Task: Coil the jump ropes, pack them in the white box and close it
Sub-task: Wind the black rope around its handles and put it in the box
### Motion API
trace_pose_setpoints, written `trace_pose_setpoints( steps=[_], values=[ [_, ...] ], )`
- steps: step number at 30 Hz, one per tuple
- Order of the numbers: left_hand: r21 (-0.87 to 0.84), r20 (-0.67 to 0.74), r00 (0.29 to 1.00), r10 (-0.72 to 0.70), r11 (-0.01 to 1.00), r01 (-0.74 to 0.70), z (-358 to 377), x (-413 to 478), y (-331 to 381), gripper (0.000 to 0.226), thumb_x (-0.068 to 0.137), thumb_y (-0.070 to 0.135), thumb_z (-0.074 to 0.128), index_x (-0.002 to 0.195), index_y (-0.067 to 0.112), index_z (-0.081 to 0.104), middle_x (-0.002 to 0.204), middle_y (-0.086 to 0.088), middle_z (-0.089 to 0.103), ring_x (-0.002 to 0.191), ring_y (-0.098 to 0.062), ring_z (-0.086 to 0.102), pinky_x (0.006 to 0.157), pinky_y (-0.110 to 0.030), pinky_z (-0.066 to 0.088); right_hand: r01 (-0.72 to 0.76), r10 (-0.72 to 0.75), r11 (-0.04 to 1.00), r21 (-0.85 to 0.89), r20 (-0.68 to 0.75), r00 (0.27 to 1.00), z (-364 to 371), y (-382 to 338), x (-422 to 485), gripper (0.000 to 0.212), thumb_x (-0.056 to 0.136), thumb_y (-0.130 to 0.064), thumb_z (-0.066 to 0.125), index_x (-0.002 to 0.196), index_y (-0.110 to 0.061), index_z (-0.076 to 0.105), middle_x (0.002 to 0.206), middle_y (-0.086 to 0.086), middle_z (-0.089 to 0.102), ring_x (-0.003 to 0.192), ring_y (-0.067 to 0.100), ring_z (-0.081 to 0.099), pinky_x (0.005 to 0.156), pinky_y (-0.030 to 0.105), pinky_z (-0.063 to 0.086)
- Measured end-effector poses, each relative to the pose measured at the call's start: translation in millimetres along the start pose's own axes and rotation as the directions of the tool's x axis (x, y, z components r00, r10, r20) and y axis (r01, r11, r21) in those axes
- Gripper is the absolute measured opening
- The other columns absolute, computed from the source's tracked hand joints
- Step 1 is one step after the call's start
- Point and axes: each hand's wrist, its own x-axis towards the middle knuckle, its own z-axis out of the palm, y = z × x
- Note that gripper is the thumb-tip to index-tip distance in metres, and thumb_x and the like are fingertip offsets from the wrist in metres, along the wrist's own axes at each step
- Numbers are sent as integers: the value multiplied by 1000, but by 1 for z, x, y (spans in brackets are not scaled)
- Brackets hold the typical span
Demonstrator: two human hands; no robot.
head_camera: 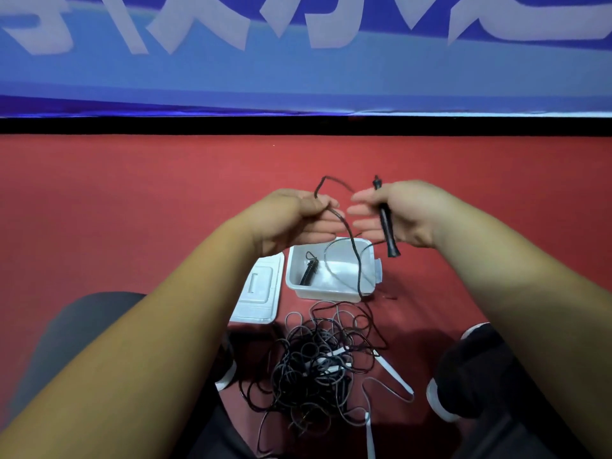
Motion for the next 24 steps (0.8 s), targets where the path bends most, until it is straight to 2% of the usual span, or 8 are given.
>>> trace_pose_setpoints(
  steps=[2,5,9,12,14,17,20,24],
  values=[
    [-142,-48,999,17,990,-24,0,1,6,19,109,18,50,109,5,65,94,-11,78,90,-22,79,82,-35,65,-24,37,972,-232,51,998,1,11,1,23,104,-7,54,114,-15,72,112,5,80,105,25,73,97,43,57],
    [-338,-140,990,-5,940,-43,-5,5,10,17,109,18,50,104,7,62,91,-13,77,88,-23,79,79,-37,65,30,46,915,-402,178,983,3,22,-3,24,103,-7,59,121,-14,75,120,0,79,101,19,65,81,32,52],
    [-474,-242,970,6,872,-124,-14,10,9,21,111,22,48,104,7,61,92,-14,78,85,-25,79,81,-40,64,144,-97,947,-287,171,980,9,29,-4,17,108,-15,59,116,-15,73,107,2,81,96,18,74,93,40,59],
    [-472,-230,973,7,874,-118,-18,15,7,39,113,35,39,113,2,59,105,-16,78,101,-26,77,90,-42,62,173,-159,974,-146,103,982,15,24,-8,11,107,-15,63,111,-9,70,101,10,81,88,23,78,82,38,66],
    [-372,-205,979,-21,926,-58,-14,15,4,37,113,29,32,122,3,57,115,-16,77,108,-28,75,96,-43,60,178,-181,983,43,79,980,19,18,-12,9,106,-11,63,109,-5,68,99,16,80,85,29,79,73,37,66],
    [-8,-119,991,-65,998,64,-5,12,-7,41,99,0,32,130,3,58,121,-13,76,107,-28,75,99,-42,56,165,-189,921,353,36,981,21,5,-13,10,106,-4,59,110,2,65,90,18,78,78,29,79,67,35,66],
    [328,-18,994,-104,939,104,2,9,-18,47,92,-12,34,123,2,66,116,-13,77,106,-27,73,101,-46,53,140,-188,796,589,21,982,21,-6,-12,15,109,-4,52,120,3,58,85,17,78,75,25,80,62,32,64],
    [486,33,978,-206,858,164,-1,9,-27,48,88,-15,37,119,-1,70,119,-16,76,118,-27,71,101,-41,47,182,-198,654,735,-66,978,17,-13,-11,9,109,1,47,107,4,55,75,21,75,65,26,78,58,32,64]
  ],
)
